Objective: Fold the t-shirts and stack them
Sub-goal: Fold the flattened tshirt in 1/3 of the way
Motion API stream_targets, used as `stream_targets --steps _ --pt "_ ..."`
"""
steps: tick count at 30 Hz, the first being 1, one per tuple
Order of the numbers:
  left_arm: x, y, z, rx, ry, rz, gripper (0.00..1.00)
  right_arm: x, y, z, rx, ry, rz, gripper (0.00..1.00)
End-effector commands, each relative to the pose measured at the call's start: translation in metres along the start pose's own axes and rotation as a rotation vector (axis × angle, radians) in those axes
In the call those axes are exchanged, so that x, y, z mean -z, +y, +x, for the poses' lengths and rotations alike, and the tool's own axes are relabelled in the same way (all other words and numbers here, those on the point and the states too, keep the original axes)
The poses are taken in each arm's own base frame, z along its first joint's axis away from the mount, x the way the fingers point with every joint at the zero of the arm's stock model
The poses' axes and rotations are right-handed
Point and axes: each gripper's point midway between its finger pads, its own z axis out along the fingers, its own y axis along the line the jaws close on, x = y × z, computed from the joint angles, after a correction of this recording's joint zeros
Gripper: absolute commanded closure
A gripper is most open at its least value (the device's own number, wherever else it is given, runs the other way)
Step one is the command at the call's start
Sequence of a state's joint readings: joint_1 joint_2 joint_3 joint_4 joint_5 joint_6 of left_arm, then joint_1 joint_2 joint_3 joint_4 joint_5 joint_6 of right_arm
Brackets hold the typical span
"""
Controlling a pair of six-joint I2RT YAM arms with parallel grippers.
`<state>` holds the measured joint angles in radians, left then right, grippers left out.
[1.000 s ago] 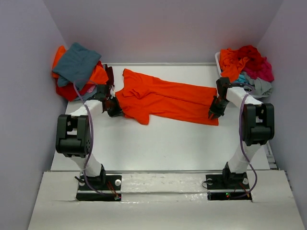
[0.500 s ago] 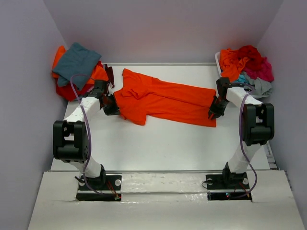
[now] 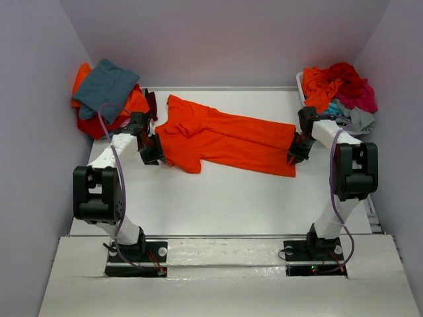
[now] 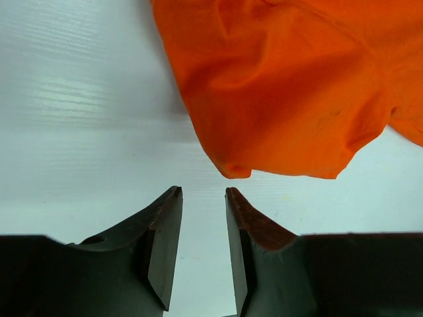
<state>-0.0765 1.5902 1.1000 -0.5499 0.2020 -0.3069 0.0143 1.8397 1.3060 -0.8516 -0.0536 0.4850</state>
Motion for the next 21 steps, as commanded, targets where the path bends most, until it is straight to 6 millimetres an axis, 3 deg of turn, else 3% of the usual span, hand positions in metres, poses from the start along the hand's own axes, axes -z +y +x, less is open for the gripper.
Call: stream_targets --steps 1,7,14,17,21 --pt "0.010 0.005 0.001 -0.007 -0.010 -0.024 0.55 -0.015 0.000 0.011 0.005 0.059 -0.030 0.75" --pt "0.012 -0.003 -0.028 -0.003 -0.084 -0.016 0.55 -0.018 0.010 0.014 0.023 0.081 -0.050 0.76" --pt "0.014 -0.020 -0.088 -0.009 -0.180 -0.016 0.55 -0.017 0.022 0.011 0.043 0.086 -0.068 0.76" --pt "0.002 -0.025 -0.104 -0.016 -0.178 -0.014 0.55 -0.022 0.029 0.019 0.057 0.110 -0.074 0.76" --pt "-0.024 -0.034 -0.111 -0.027 -0.152 0.018 0.55 -0.031 0.034 0.029 0.074 0.138 -0.064 0.76"
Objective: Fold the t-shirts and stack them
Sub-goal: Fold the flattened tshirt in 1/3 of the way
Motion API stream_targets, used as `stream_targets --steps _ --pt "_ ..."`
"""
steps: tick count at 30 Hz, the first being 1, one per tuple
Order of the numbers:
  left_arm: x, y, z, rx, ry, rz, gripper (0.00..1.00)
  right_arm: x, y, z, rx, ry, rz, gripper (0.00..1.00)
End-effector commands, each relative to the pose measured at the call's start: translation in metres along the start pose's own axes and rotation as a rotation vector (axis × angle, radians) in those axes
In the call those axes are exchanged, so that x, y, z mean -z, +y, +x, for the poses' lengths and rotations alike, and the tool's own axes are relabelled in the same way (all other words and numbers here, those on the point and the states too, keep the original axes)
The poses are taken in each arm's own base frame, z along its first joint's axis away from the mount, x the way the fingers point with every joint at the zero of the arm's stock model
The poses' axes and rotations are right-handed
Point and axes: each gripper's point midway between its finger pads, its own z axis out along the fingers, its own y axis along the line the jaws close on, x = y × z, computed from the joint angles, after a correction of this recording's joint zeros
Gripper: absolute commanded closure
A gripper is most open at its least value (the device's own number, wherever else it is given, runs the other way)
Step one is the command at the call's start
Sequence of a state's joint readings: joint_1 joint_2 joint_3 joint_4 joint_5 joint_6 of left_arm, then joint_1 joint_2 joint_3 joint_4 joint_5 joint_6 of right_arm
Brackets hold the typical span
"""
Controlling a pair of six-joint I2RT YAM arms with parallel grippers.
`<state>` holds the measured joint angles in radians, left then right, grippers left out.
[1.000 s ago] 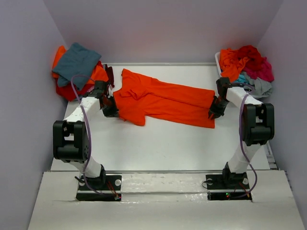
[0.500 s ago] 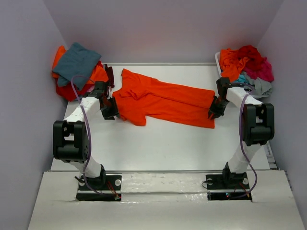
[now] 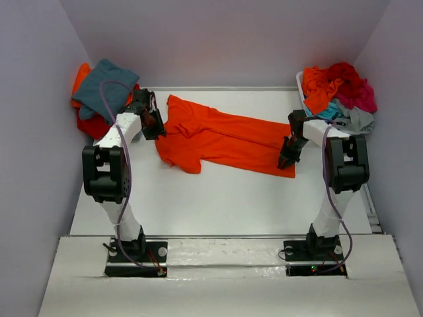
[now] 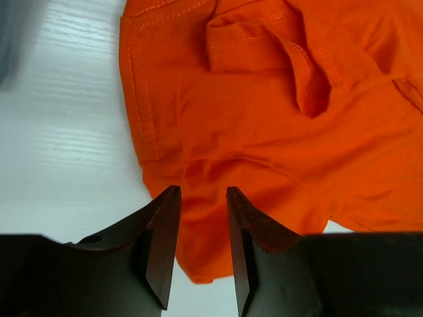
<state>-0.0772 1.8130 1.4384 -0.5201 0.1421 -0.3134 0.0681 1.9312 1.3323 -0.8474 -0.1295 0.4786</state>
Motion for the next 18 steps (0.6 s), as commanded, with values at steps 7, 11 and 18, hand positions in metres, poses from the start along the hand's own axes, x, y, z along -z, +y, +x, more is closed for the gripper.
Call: stream_targets --steps 7,11,18 --pt "-0.056 -0.017 0.000 -0.029 0.053 0.050 0.56 -0.017 0.018 0.014 0.037 0.055 -0.017 0.76" --pt "-0.073 -0.024 0.005 -0.041 0.088 0.056 0.56 -0.019 0.015 0.015 0.034 0.059 -0.002 0.76" --pt "-0.095 -0.008 0.013 -0.039 0.151 -0.029 0.55 -0.025 0.012 0.021 0.006 0.079 0.003 0.76"
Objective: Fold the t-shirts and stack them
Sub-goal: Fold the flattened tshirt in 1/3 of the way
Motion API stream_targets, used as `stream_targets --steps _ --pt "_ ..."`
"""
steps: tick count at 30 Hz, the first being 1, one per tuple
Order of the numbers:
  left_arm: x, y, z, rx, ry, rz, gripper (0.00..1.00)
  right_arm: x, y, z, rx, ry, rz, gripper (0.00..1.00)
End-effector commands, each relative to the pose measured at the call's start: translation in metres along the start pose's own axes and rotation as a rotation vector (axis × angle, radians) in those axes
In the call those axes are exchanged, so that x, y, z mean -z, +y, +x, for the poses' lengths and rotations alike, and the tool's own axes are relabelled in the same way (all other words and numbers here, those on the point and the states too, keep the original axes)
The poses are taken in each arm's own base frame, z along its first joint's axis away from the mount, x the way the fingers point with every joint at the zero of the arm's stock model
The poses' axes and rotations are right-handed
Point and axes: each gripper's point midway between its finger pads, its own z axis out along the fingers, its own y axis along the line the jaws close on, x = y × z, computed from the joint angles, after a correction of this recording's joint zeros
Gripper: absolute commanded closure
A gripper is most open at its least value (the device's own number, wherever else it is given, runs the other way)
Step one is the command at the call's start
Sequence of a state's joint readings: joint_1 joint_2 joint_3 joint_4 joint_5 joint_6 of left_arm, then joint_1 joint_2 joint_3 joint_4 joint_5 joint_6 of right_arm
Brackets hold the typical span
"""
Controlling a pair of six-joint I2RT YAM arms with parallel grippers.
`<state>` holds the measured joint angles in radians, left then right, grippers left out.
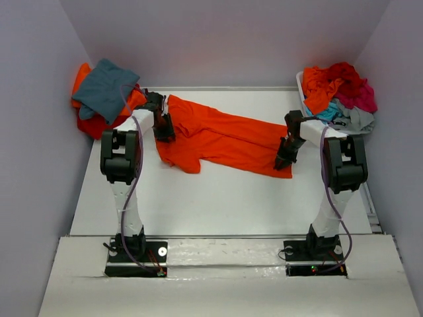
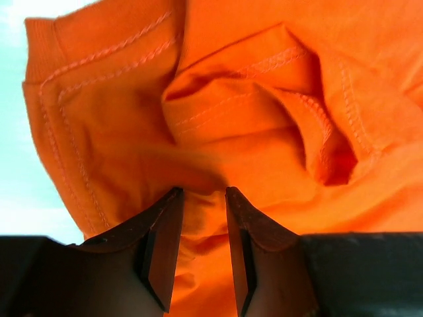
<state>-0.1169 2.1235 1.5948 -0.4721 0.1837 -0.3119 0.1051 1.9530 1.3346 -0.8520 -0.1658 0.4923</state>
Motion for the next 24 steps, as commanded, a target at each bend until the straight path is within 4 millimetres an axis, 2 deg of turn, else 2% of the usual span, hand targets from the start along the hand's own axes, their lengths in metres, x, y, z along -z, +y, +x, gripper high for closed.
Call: stream_targets --steps 1,5,10,16,24 --pt "-0.008 0.006 -0.003 -0.016 0.027 -0.053 0.55 -0.020 -0.003 0.007 -0.019 0.037 0.029 0.76" --pt "-0.015 0.014 0.004 -0.011 0.061 -0.091 0.55 -0.024 -0.013 0.006 -0.053 0.038 0.100 0.75" --pt "-0.021 0.021 0.007 -0.008 0.081 -0.127 0.54 -0.022 -0.017 -0.001 -0.080 0.023 0.144 0.75" --pt "-0.024 0.025 0.000 -0.010 0.086 -0.167 0.48 -0.012 -0.029 -0.019 -0.139 -0.009 0.171 0.75" --pt "-0.028 0.024 -0.010 -0.029 0.091 -0.200 0.45 0.004 -0.042 -0.041 -0.195 -0.041 0.173 0.75"
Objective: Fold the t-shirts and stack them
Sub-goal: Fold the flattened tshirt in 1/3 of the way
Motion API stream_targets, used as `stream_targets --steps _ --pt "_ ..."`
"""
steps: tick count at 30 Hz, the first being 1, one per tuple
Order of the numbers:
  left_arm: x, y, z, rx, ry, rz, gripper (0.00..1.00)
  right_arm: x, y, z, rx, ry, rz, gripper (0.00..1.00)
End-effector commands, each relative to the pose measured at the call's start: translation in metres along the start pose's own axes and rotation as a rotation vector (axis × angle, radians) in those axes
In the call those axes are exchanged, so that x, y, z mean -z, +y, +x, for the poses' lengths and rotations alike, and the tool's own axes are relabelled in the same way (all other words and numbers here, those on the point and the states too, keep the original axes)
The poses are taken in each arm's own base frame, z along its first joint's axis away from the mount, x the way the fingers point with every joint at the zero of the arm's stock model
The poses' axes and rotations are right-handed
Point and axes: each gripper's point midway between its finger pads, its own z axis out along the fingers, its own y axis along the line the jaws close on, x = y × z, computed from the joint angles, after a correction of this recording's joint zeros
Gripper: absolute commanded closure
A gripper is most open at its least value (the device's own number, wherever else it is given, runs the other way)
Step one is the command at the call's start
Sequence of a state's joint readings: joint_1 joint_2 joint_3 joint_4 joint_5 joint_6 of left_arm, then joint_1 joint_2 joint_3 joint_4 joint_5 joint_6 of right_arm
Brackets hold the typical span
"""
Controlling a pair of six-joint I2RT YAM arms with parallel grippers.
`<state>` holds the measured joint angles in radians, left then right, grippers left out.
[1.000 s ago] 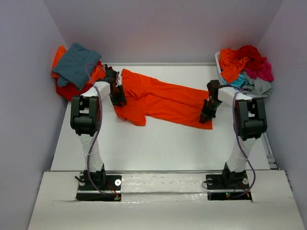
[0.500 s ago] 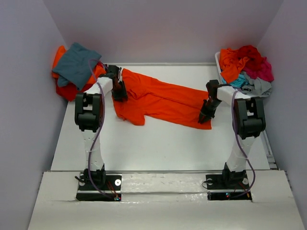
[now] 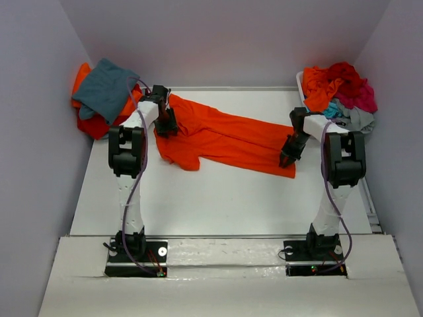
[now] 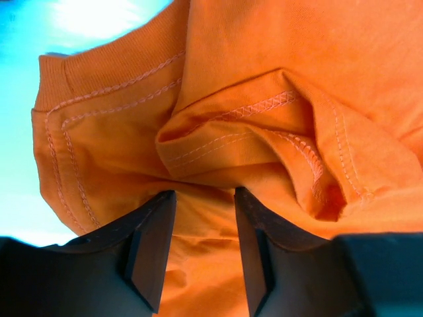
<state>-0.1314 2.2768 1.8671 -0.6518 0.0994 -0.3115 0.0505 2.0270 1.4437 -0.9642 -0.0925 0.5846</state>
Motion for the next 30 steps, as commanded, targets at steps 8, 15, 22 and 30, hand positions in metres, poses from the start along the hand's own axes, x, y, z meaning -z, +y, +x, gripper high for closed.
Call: stream_targets --steps 8,15,22,30 --pt "-0.022 0.021 0.017 -0.043 0.074 -0.117 0.42 0.006 -0.008 -0.046 -0.050 -0.070 0.033 0.75" --pt "-0.023 0.029 0.041 -0.067 0.098 -0.159 0.40 0.004 -0.016 -0.037 -0.022 -0.068 0.037 0.75" --pt "-0.026 0.023 0.043 -0.089 0.112 -0.144 0.32 -0.009 -0.022 -0.016 -0.003 -0.031 0.014 0.75" --pt "0.002 0.004 0.029 -0.113 0.056 -0.137 0.32 0.014 -0.006 -0.015 0.041 -0.053 -0.065 0.75"
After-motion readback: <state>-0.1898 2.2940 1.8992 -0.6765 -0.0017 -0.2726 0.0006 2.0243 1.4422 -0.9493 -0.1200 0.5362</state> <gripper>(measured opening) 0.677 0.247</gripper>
